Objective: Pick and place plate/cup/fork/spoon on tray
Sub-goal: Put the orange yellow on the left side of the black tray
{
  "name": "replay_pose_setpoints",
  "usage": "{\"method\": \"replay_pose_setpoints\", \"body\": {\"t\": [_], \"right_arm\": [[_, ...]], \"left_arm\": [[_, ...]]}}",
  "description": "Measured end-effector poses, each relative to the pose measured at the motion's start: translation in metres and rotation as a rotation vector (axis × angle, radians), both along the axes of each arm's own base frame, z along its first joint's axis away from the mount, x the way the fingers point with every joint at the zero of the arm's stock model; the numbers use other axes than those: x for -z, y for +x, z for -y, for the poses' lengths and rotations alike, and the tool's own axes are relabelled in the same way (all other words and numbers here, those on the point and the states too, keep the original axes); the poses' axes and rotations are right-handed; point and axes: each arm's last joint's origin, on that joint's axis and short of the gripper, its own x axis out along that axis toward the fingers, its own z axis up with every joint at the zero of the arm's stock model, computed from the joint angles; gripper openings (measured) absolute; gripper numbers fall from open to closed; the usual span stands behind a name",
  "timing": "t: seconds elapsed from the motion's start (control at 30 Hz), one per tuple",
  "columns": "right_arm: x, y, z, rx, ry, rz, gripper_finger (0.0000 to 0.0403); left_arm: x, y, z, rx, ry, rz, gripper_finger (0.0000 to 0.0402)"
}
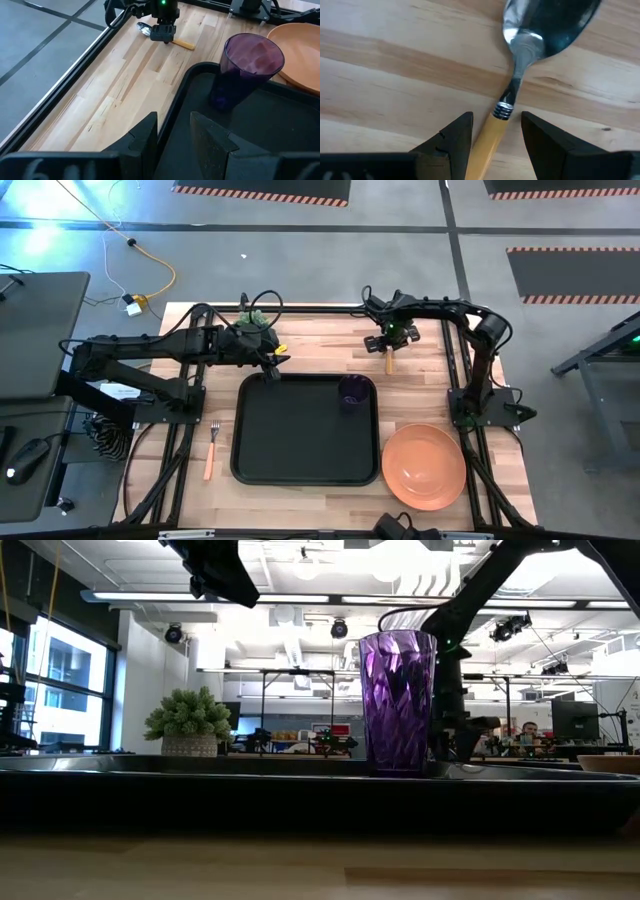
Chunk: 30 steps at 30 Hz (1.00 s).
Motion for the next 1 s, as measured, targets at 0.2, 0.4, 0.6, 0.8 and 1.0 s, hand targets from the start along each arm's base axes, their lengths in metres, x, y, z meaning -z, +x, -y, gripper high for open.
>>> {"method": "replay_pose_setpoints", "body": {"t": [0.2, 0.4, 0.6, 0.8, 1.0], "right_arm": [[0.0017, 0.0008, 0.0005, -0.001, 0.005, 0.003, 0.0126], [0.0023, 0.0012, 0.0006, -0.009, 0.005, 0.005, 0.0082], [0.0028, 0.0010, 0.0005, -0.009, 0.007, 0.003, 0.0049], [0.0021, 0.0008, 0.0003, -0.004, 0.006, 0.003, 0.0031], [-0.0059, -0.0009, -0.0009, 0.017, -0.018, 0.018, 0.0031]], "left_arm": [[-0.0001, 0.0000, 0.0000, 0.000, 0.000, 0.000, 0.0108], [-0.0001, 0.0000, 0.0000, 0.000, 0.001, 0.000, 0.0108], [-0.0001, 0.0000, 0.0000, 0.000, 0.001, 0.000, 0.0108], [-0.0001, 0.0000, 0.0000, 0.001, 0.001, 0.000, 0.0108], [-0.0001, 0.0000, 0.0001, 0.001, 0.001, -0.001, 0.0108]]}}
